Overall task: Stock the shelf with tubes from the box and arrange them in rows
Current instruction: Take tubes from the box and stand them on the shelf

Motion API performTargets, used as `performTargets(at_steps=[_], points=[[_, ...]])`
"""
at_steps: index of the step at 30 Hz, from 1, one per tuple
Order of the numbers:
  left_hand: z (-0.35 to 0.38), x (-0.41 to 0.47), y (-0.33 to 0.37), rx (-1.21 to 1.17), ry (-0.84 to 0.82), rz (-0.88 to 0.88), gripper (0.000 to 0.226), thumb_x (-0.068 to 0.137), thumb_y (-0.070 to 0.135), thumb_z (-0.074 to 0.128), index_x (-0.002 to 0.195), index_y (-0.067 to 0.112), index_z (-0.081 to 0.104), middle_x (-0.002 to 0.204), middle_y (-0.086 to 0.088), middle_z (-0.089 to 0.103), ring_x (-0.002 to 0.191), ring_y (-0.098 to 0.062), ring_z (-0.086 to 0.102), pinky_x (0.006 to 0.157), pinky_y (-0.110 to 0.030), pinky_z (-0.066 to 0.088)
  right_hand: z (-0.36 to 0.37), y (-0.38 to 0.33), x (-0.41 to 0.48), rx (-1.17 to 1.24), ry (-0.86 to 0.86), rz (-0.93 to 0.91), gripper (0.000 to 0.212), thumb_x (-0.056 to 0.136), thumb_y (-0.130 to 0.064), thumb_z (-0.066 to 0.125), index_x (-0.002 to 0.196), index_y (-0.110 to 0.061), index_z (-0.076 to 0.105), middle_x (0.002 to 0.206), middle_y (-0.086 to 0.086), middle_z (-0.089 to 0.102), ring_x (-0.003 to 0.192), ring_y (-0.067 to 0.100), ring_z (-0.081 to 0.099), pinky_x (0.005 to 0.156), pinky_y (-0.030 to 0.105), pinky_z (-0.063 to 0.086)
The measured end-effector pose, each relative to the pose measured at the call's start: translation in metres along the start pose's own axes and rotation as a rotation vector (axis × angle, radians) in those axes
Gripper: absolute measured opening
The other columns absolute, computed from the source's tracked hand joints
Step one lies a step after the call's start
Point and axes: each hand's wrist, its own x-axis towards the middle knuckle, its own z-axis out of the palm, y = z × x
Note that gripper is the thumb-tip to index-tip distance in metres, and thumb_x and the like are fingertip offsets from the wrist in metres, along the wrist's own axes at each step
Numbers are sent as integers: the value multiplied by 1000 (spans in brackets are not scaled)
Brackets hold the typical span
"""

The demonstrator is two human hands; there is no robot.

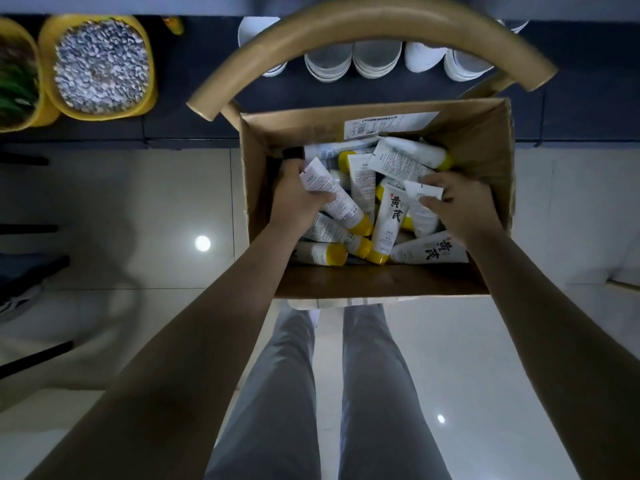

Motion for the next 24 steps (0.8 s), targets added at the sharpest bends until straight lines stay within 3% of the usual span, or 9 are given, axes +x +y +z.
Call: performTargets(at_steps=[2,6,10,14,17,22,24], points=[[-8,-12,9,-22,-24,38,38,80,10,71,112,12,50,105,-1,57,92,-12,56,52,-3,41,-9,-11,-13,10,78,7,30,88,-18,63,118,-12,65,112,8,68,96,21,64,80,21,41],[-34,-50,39,93,-40,202,33,81,19,71,112,13,60,102,3,61,91,-10,55,59,-4,36,-51,-50,-53,171,268,111,27,87,-23,64,113,-16,67,93,-6,62,82,8,55,73,16,38],[-72,-108,93,8,-28,340,32,80,18,74,110,11,64,96,5,61,75,-2,54,59,-3,40,-104,-95,-111,501,417,90,17,87,-19,63,104,-18,67,91,-7,66,75,-1,59,65,6,42],[-98,-164,148,-106,-71,476,23,79,21,75,99,23,64,91,2,65,83,-13,61,70,-21,50,-152,-129,-165,624,583,-1,15,86,-21,64,100,-22,68,92,-8,69,86,10,65,74,28,53],[-109,-201,192,-151,-124,591,18,81,15,73,95,22,65,87,11,65,79,-2,60,64,-9,47,-190,-143,-194,629,673,-56,13,86,-21,65,98,-18,69,90,-4,70,85,14,66,71,33,53],[-104,-251,262,-127,-133,714,23,78,18,75,98,25,68,94,7,69,88,-11,65,70,-26,54,-260,-143,-232,660,772,-117,18,85,-22,67,101,-14,70,91,0,72,86,15,69,76,40,59],[-94,-270,285,-123,-134,783,21,78,17,75,96,26,67,92,9,69,86,-9,65,66,-21,53,-284,-135,-247,685,820,-137,17,85,-21,67,101,-15,71,90,-1,72,86,15,69,78,42,58]])
